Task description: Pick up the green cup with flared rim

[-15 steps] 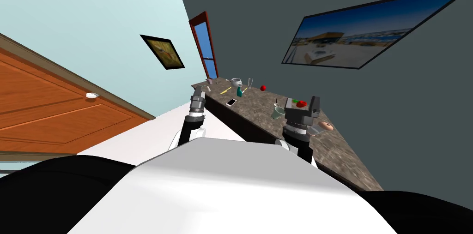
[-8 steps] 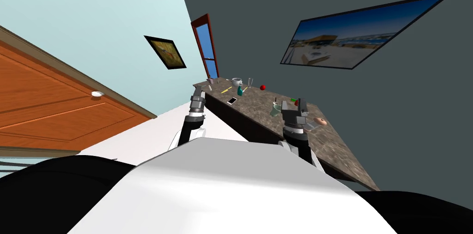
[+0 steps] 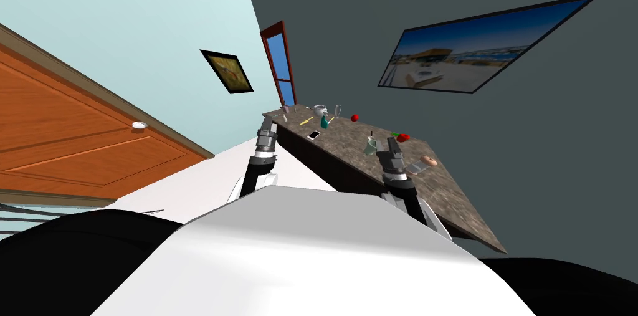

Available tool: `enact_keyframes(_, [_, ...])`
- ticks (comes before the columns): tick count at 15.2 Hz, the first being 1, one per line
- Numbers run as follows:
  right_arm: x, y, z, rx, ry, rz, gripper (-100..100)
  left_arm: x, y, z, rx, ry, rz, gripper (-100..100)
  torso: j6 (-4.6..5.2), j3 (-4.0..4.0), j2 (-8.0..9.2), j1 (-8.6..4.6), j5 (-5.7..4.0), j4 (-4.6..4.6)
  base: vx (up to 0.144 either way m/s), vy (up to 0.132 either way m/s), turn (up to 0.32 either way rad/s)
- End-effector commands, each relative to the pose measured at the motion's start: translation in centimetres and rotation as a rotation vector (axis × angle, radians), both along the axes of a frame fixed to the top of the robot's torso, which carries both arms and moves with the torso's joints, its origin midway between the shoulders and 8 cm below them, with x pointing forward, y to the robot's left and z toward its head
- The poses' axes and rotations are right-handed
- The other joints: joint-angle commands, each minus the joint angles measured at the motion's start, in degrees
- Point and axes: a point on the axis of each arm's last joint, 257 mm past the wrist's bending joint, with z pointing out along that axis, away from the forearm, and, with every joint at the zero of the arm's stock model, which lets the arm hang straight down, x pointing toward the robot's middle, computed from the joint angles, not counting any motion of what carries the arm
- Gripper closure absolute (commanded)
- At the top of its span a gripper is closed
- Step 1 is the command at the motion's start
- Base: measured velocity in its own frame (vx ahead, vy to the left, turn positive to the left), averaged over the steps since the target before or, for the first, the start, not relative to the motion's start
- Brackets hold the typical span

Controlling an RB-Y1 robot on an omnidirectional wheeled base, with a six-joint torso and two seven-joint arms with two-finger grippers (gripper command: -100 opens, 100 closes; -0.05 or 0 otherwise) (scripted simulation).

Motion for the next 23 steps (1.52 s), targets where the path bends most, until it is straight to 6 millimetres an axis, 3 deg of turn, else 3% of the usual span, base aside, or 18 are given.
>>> enact_keyframes(1, [0.5, -0.4, -1.8, -0.082, 0.042, -0.008, -100, 0.0, 0.0, 0.0, 0.000, 0.000, 0.000, 0, 0.00, 0.00, 0.00, 0.00, 0.00, 0.00, -0.040, 0.012, 0.045])
enact_keyframes(3, [0.6, -0.2, -1.8, -0.107, 0.046, 0.006, -100, 0.0, 0.0, 0.0, 0.000, 0.000, 0.000, 0, 0.00, 0.00, 0.00, 0.01, 0.00, 0.00, -0.035, 0.010, 0.022])
enact_keyframes(4, [0.9, -0.8, -3.4, -0.169, 0.078, -0.003, -100, 0.0, 0.0, 0.0, 0.000, 0.000, 0.000, 0, 0.00, -0.01, -0.02, 0.01, 0.00, 0.00, -0.029, 0.011, 0.039])
enact_keyframes(6, [1.0, -0.6, -3.3, -0.190, 0.082, 0.009, -100, 0.0, 0.0, 0.0, 0.000, 0.000, 0.000, 0, 0.00, -0.02, -0.03, 0.02, 0.01, -0.01, -0.027, 0.012, 0.028])
enact_keyframes(7, [1.3, -1.3, -5.0, -0.256, 0.114, 0.000, -100, 0.0, 0.0, 0.0, 0.000, 0.000, 0.000, 0, 0.00, -0.03, -0.06, 0.02, 0.01, -0.01, -0.025, 0.014, 0.040])
enact_keyframes(9, [1.3, -1.2, -4.9, -0.278, 0.117, 0.011, -100, 0.0, 0.0, 0.0, 0.000, 0.000, 0.000, 0, 0.00, -0.04, -0.07, 0.03, 0.01, -0.02, -0.021, 0.013, 0.038])
enact_keyframes(10, [1.6, -2.0, -6.6, -0.345, 0.150, 0.002, -100, 0.0, 0.0, 0.0, 0.000, 0.000, 0.000, 0, 0.00, -0.05, -0.08, 0.03, 0.01, -0.02, -0.024, 0.019, 0.054])
enact_keyframes(12, [1.6, -1.9, -6.5, -0.370, 0.153, 0.014, -100, 0.0, 0.0, 0.0, 0.000, 0.000, 0.000, 0, -0.01, -0.04, -0.07, 0.05, 0.01, -0.02, -0.022, 0.018, 0.040])
enact_keyframes(13, [1.8, -2.9, -8.1, -0.440, 0.184, 0.006, -100, 0.0, 0.0, 0.0, 0.000, 0.000, 0.000, 0, 0.00, -0.05, -0.08, 0.05, 0.01, -0.02, -0.019, 0.023, 0.067])
enact_keyframes(15, [1.9, -2.9, -8.1, -0.466, 0.188, 0.017, -100, 0.0, 0.0, 0.0, 0.000, 0.000, 0.000, 0, -0.01, -0.06, -0.10, 0.07, 0.02, -0.02, -0.015, 0.024, 0.043])
enact_keyframes(16, [1.9, -4.0, -9.7, -0.535, 0.221, 0.007, -100, 0.0, 0.0, 0.0, 0.000, 0.000, 0.000, 0, 0.00, -0.06, -0.11, 0.07, 0.02, -0.02, -0.013, 0.025, 0.063])
enact_keyframes(18, [2.0, -4.0, -9.7, -0.564, 0.223, 0.021, -100, 0.0, 0.0, 0.0, 0.000, 0.000, 0.000, 0, -0.01, -0.07, -0.13, 0.09, 0.02, -0.03, -0.009, 0.027, 0.051])
enact_keyframes(19, [2.0, -5.3, -11.3, -0.628, 0.255, 0.009, -100, 0.0, 0.0, 0.0, 0.000, 0.000, 0.000, 0, 0.00, -0.08, -0.14, 0.09, 0.03, -0.03, -0.004, 0.029, 0.077])
enact_keyframes(21, [2.1, -5.3, -11.1, -0.665, 0.258, 0.025, -100, 0.0, 0.0, 0.0, 0.000, 0.000, 0.000, 0, -0.01, -0.09, -0.16, 0.10, 0.03, -0.04, -0.004, 0.028, 0.056])
enact_keyframes(22, [1.9, -6.7, -12.7, -0.729, 0.290, 0.014, -100, 0.0, 0.0, 0.0, 0.000, 0.000, 0.000, 0, 0.00, -0.09, -0.17, 0.09, 0.03, -0.03, -0.003, 0.032, 0.079])
enact_keyframes(23, [2.0, -6.8, -12.6, -0.748, 0.292, 0.022, -100, 0.0, 0.0, 0.0, 0.000, 0.000, 0.000, 0, -0.02, -0.10, -0.17, 0.11, 0.03, -0.04, -0.004, 0.035, 0.088])
